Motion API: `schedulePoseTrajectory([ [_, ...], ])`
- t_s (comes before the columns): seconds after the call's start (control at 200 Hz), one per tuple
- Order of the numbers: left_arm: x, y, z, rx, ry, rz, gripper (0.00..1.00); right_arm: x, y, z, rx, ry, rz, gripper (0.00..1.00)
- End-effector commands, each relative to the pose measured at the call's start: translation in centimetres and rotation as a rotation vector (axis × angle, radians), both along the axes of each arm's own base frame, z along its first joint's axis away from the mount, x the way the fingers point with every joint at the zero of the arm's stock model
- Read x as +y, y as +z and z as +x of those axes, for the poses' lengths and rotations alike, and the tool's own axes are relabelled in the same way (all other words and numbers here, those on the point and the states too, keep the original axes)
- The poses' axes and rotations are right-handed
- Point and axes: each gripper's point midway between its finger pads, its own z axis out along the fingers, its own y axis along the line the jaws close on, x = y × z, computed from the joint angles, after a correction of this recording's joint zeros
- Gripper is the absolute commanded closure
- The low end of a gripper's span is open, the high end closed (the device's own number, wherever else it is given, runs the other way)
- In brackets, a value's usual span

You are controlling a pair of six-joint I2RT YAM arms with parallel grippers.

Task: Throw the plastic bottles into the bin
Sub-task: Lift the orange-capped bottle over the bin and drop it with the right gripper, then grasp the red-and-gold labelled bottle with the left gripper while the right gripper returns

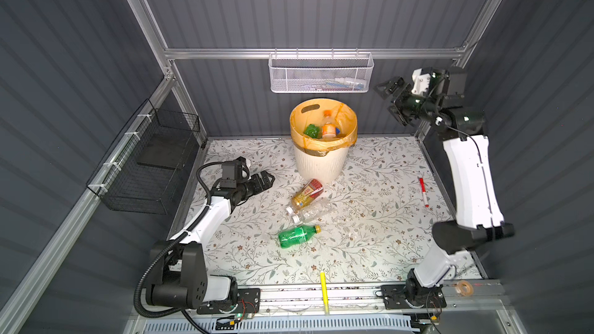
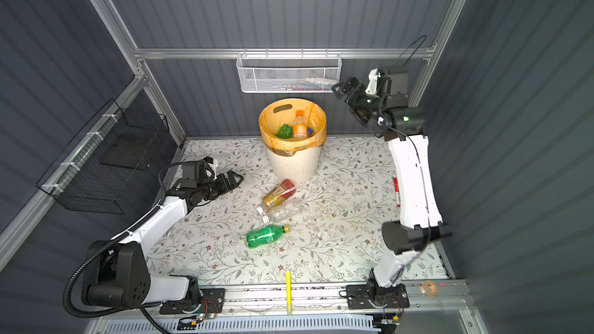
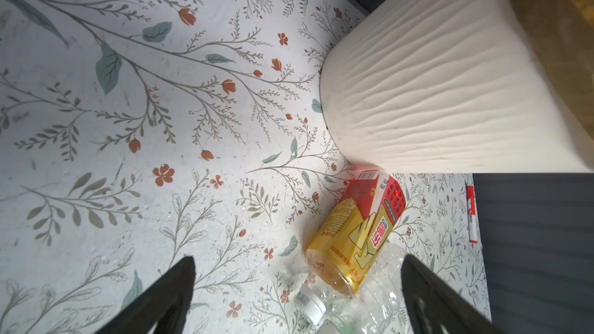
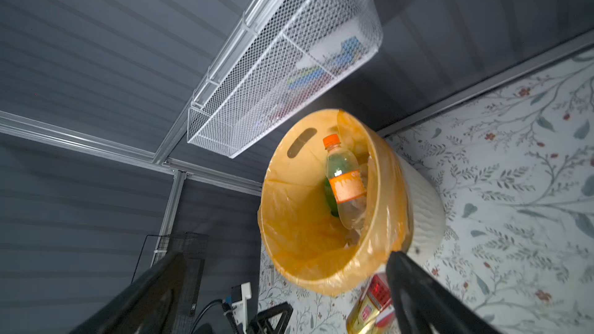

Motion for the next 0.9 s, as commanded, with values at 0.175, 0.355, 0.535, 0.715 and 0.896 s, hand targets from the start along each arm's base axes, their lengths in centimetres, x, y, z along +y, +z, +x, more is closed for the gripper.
schedulePoseTrajectory([
  [0.175,-4.2,2.8,-1.1,-0.109,-0.240,0.183,0.00,-5.9,-7.5,-5.0,0.041,-0.162,-0.043,0.01],
  [0.355,-7.1,1.7,-3.0,-0.118,-0.391,0.255,0.01,-7.2,-20.4,-8.7,0.261,-0.217,-0.058,0.01],
  [0.535,-10.0,-0.4,-3.8,-0.123,-0.509,0.360,0.01,-7.5,-27.7,-11.4,0.382,-0.238,-0.048,0.01],
  [0.715,-13.2,-2.6,-2.8,-0.109,-0.605,0.396,0.01,-7.3,-29.2,-11.5,0.412,-0.213,-0.068,0.01],
  [0.896,-14.7,-5.3,-1.6,-0.076,-0.655,0.467,0.00,-7.3,-29.5,-11.1,0.413,-0.204,-0.087,0.01],
])
